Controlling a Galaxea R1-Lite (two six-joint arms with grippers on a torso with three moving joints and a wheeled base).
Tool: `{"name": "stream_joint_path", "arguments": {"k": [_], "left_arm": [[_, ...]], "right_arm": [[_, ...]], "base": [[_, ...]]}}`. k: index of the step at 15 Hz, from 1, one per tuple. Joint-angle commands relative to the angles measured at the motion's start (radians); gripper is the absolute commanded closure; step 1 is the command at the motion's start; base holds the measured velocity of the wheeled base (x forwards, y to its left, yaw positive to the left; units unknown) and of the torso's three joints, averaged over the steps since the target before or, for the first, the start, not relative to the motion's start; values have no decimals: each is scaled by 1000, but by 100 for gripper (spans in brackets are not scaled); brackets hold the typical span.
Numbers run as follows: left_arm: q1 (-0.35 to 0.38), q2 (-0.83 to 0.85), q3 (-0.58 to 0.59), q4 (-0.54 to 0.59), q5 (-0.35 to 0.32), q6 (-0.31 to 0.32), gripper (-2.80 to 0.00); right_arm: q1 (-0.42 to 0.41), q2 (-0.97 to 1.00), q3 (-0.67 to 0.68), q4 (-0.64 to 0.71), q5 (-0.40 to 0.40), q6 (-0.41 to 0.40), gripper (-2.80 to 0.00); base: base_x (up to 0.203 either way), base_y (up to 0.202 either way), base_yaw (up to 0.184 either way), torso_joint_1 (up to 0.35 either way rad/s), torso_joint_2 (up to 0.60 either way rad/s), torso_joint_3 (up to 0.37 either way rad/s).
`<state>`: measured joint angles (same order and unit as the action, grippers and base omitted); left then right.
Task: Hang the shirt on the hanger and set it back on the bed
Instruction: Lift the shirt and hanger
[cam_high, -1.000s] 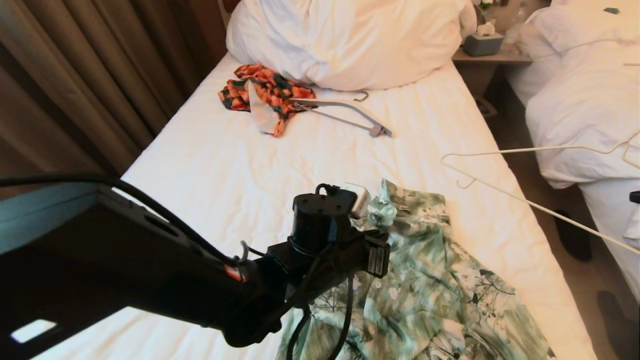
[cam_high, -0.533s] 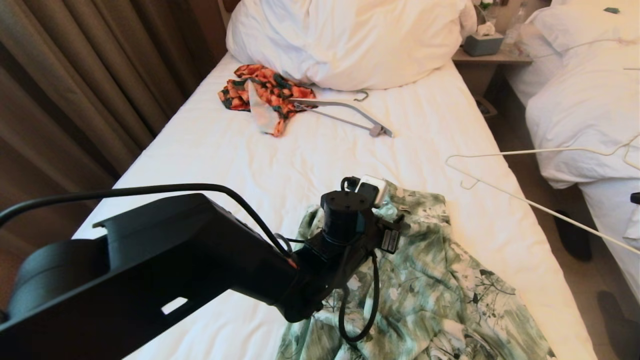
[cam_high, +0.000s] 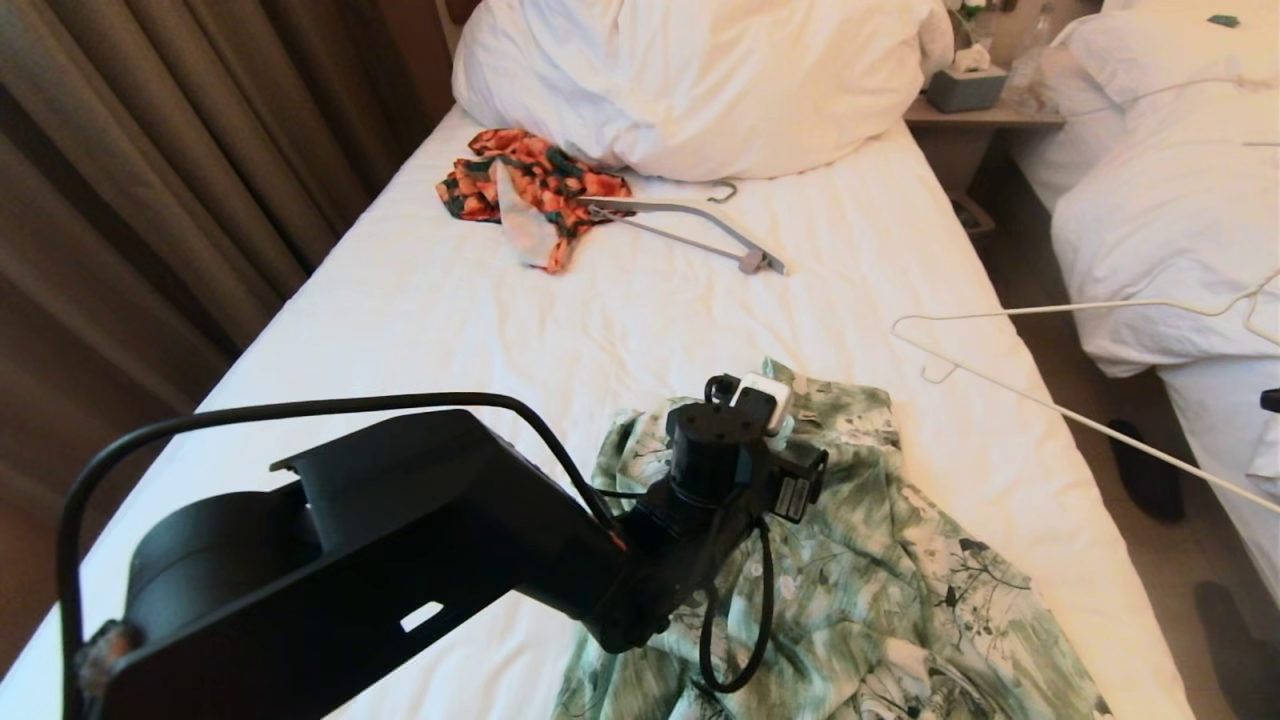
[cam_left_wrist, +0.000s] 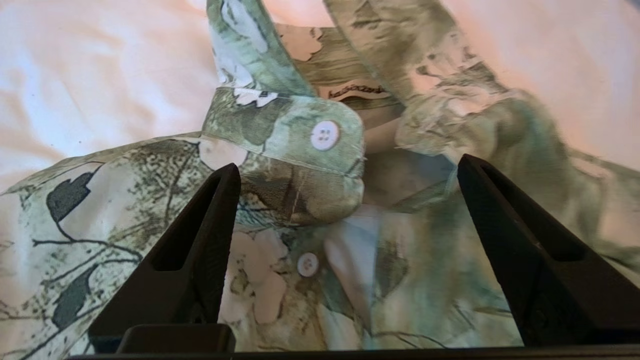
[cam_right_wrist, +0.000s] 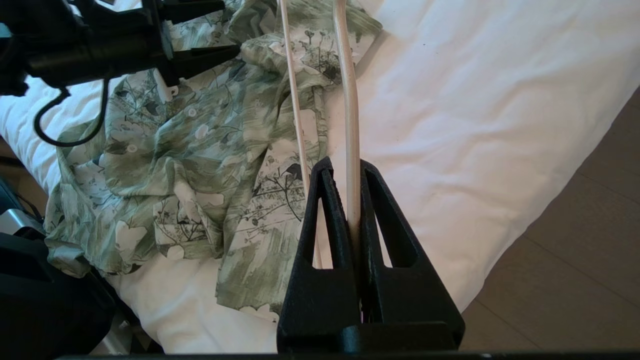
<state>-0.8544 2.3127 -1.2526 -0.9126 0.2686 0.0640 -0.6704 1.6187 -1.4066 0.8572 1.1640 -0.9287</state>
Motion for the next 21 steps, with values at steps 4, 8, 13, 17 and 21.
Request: {"name": "stream_joint_path", "arguments": {"k": [4,8,13,17,21], "left_arm": [[51,95,-81,-53,8,76,-280],[95,101,-95,-62,11,116,0],[104,106,-99,-60,11,122,0],[125,60,-92,-47,32,121,0],[145,-60,-68,34,43,114,0]], "right_arm": [[0,4,0,3,9,-7,0],[0,13,1,2,9,-7,0],[2,6,5,3,9,-7,0],[60,4,24,5,8,-6,0],[164,7,32,2,3,9,0]], "base": [[0,0,0,0,0,0],[0,0,0,0,0,0],[0,0,0,0,0,0],[0,0,0,0,0,0],[0,0,0,0,0,0]]}}
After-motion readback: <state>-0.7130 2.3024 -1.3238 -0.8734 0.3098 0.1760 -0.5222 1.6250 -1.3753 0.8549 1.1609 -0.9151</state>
